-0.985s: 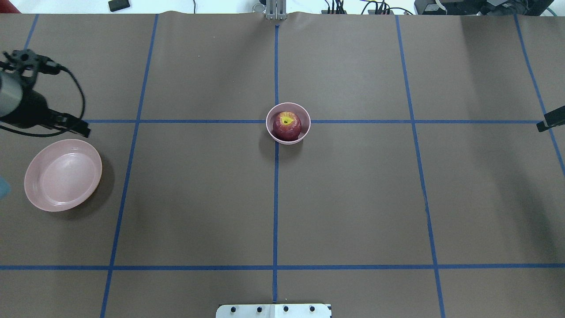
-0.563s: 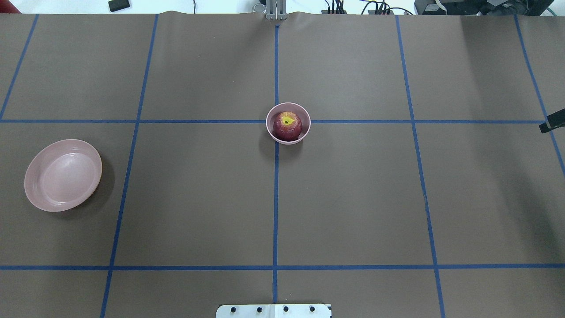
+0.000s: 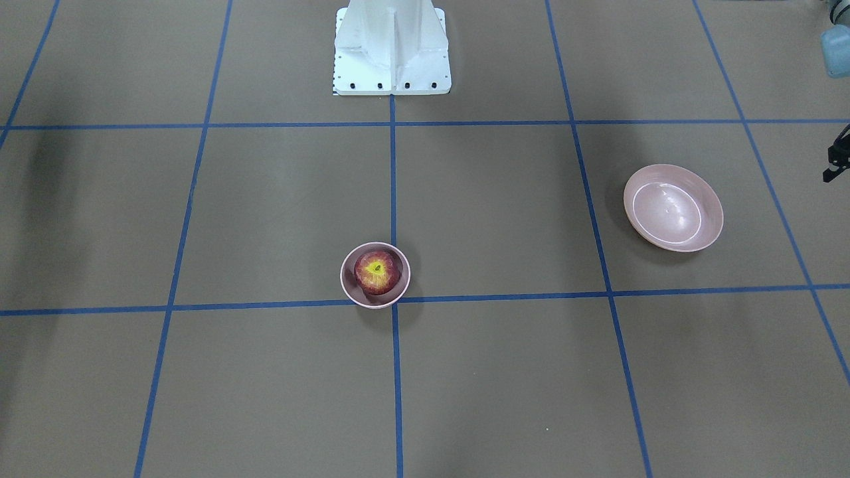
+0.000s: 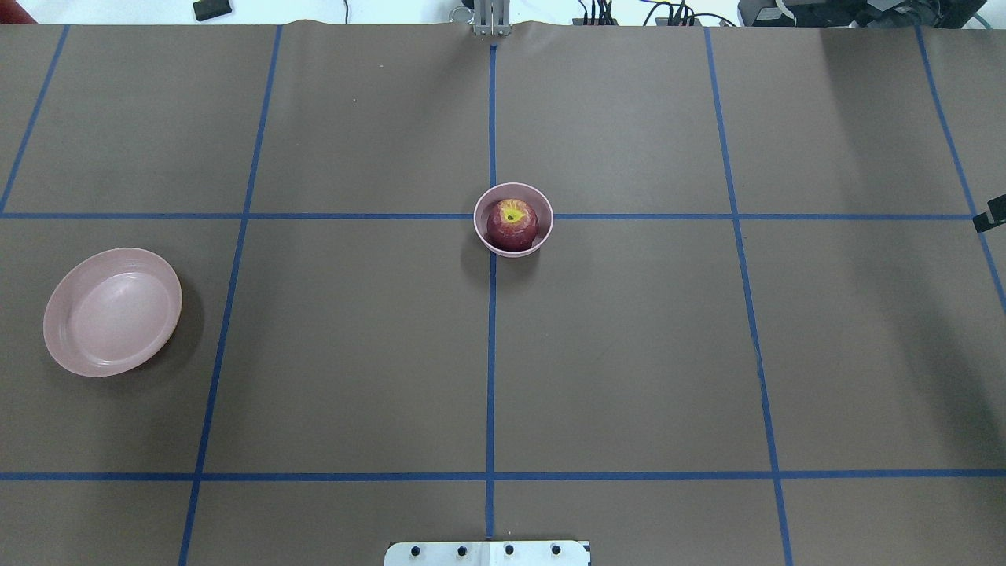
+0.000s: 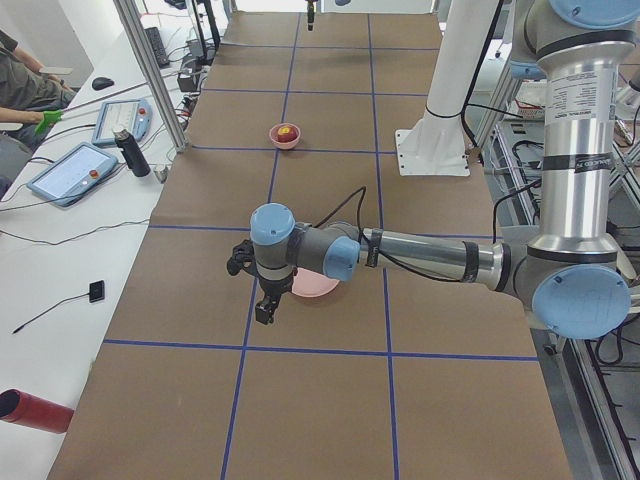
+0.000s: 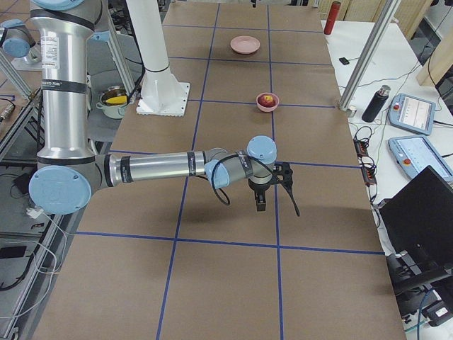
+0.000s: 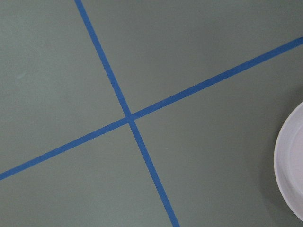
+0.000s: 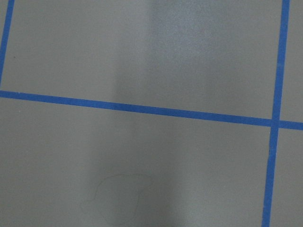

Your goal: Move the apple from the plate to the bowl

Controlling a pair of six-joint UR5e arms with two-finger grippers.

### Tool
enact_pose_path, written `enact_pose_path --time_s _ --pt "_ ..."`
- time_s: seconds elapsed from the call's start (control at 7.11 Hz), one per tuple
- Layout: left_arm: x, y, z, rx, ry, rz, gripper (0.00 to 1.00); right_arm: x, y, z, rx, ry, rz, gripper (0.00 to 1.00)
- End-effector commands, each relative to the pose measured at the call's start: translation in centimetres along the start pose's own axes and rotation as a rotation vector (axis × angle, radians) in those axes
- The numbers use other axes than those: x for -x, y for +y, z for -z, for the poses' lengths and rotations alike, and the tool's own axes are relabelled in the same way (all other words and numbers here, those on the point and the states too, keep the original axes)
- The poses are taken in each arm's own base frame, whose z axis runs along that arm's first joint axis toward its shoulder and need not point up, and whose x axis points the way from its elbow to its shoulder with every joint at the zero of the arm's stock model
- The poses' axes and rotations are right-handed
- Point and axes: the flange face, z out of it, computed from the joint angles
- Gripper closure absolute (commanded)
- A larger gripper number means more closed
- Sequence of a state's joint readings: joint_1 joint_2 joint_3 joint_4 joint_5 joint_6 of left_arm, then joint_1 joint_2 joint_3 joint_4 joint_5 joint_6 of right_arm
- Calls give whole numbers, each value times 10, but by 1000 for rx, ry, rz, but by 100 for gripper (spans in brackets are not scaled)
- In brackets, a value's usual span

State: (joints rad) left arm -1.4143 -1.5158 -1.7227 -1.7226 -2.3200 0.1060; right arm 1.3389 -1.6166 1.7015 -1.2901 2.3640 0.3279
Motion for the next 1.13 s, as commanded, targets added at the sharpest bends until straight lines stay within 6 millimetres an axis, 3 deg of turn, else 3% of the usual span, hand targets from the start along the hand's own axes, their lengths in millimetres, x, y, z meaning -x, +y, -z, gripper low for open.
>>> enact_pose_path --time_s 0.0,0.28,0.42,0.84,0.99 --pt "-4 2 4 -11 26 1 2 3 3 5 -6 -3 -10 0" --pt "-14 -2 15 -31 24 -15 2 -9 10 -2 11 7 -29 0" --pt "-21 7 24 -41 16 -21 2 -24 17 7 0 1 -54 0" --pt "21 58 3 28 -53 73 2 -24 18 12 -5 0 -45 0" --pt "28 64 4 31 -70 100 2 -23 18 12 -5 0 -43 0"
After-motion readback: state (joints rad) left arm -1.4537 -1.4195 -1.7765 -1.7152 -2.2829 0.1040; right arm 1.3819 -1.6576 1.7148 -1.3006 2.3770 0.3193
